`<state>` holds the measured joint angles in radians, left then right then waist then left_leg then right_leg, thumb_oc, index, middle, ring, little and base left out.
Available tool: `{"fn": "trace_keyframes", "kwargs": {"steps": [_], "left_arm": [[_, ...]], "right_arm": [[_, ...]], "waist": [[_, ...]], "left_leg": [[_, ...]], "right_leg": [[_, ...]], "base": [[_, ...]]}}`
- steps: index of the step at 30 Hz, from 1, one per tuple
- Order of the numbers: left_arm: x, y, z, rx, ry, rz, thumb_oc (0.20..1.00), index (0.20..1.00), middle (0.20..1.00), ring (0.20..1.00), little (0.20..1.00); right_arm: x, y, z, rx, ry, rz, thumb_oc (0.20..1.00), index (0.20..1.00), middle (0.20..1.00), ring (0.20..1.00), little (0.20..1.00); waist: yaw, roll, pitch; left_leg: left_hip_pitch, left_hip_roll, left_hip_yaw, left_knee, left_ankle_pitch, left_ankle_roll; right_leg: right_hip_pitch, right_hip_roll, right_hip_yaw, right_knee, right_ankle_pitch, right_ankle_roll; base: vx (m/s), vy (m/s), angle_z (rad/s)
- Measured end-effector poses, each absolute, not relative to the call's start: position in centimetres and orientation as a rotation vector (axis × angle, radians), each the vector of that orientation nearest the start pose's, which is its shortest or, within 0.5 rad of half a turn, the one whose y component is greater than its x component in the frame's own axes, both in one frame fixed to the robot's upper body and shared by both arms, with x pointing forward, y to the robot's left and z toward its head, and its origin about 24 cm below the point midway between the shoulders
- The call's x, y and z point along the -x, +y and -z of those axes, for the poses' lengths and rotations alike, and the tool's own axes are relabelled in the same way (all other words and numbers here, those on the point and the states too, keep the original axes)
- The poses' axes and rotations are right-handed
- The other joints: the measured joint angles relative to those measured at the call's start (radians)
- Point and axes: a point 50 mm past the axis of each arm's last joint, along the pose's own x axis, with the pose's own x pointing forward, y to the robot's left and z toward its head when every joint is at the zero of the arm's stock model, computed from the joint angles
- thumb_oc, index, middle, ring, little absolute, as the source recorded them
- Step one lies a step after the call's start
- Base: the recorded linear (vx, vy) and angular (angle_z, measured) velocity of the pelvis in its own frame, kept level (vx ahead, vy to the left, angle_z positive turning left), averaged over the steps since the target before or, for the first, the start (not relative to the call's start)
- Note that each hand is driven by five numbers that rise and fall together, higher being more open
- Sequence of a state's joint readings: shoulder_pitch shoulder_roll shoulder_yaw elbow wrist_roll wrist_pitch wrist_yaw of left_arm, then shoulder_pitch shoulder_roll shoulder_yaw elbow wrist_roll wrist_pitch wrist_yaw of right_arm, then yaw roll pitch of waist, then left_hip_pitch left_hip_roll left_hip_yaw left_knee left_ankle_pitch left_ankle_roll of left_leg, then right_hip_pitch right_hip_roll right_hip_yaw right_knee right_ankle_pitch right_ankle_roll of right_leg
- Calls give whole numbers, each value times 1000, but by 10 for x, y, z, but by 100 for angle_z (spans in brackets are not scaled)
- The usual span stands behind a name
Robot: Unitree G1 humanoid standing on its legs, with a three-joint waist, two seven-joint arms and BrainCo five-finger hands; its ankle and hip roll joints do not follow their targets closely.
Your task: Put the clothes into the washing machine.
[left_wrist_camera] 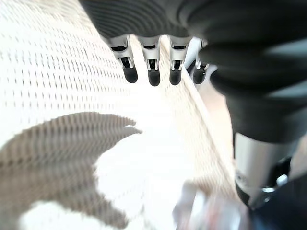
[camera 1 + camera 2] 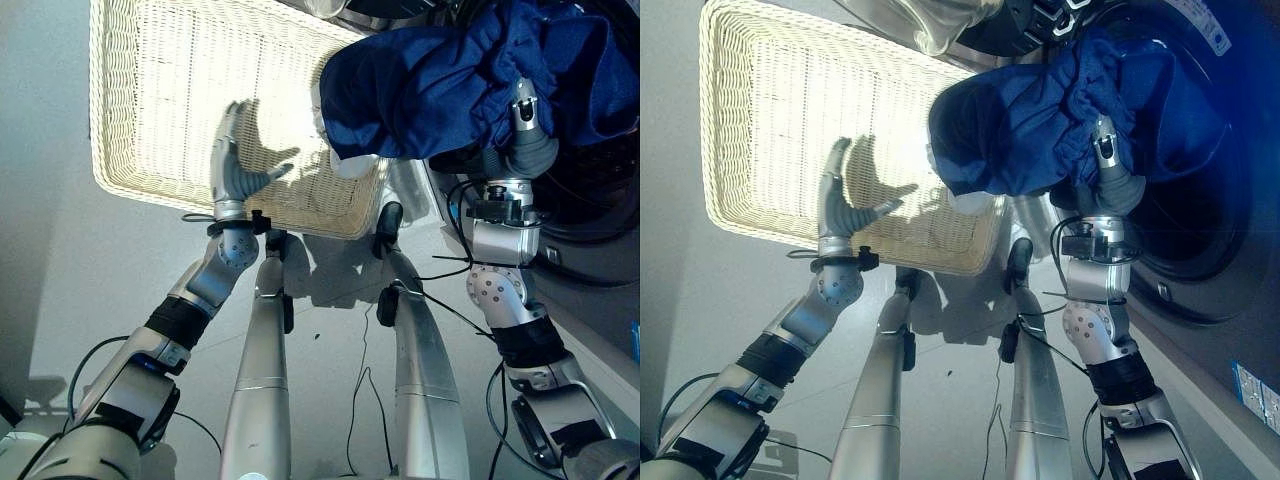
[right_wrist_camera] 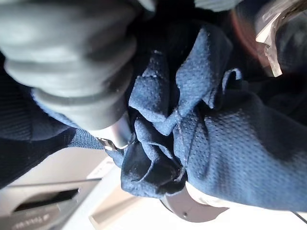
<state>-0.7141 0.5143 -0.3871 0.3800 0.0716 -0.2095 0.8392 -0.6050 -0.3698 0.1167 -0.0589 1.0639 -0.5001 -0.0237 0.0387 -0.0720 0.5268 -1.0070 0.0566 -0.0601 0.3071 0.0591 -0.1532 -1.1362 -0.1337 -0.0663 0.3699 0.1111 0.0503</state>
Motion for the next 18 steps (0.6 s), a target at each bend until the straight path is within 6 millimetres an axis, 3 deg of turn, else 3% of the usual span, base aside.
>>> {"fn": "trace_keyframes", "kwargs": {"steps": [6, 8, 13, 16, 18], "left_arm": [[-352, 183, -189, -383, -712, -546, 1000, 1000, 1000, 1000, 1000], [-359, 189, -187, -388, -673, -568, 1000, 1000, 1000, 1000, 1000], [-371, 188, -193, -409, -644, -567, 1000, 1000, 1000, 1000, 1000], [-375, 192, -202, -453, -658, -555, 1000, 1000, 1000, 1000, 1000], [-373, 203, -199, -479, -648, -578, 1000, 1000, 1000, 1000, 1000]], "right_arm": [[-336, -187, -231, -880, -683, -152, 200, 200, 200, 200, 200], [-358, -203, -214, -901, -544, -47, 200, 200, 200, 200, 200], [-379, -239, -195, -886, -375, 184, 200, 200, 200, 200, 200], [-386, -284, -224, -841, -364, 442, 200, 200, 200, 200, 200], [-372, -318, -261, -861, -505, 606, 200, 200, 200, 200, 200]], "waist": [[-1, 0, 0], [1, 0, 0], [1, 0, 0], [3, 0, 0], [2, 0, 0]], "left_leg": [[1, 0, 0, 14, -1, 0], [1, 0, -1, 15, -1, 0], [-2, 0, -1, 10, -1, 1], [-13, 4, -1, 26, -7, 2], [-19, 8, -8, 41, -15, 1]], "right_leg": [[8, 0, 0, -1, 3, 4], [12, 0, 0, -8, 6, 9], [14, 1, 0, -22, 13, 7], [15, 5, -1, -28, 21, -4], [19, 10, -7, -33, 25, -9]], "base": [[0, 0, 0], [0, 0, 0], [0, 0, 0], [-2, -19, -3], [-6, -60, -4]]}}
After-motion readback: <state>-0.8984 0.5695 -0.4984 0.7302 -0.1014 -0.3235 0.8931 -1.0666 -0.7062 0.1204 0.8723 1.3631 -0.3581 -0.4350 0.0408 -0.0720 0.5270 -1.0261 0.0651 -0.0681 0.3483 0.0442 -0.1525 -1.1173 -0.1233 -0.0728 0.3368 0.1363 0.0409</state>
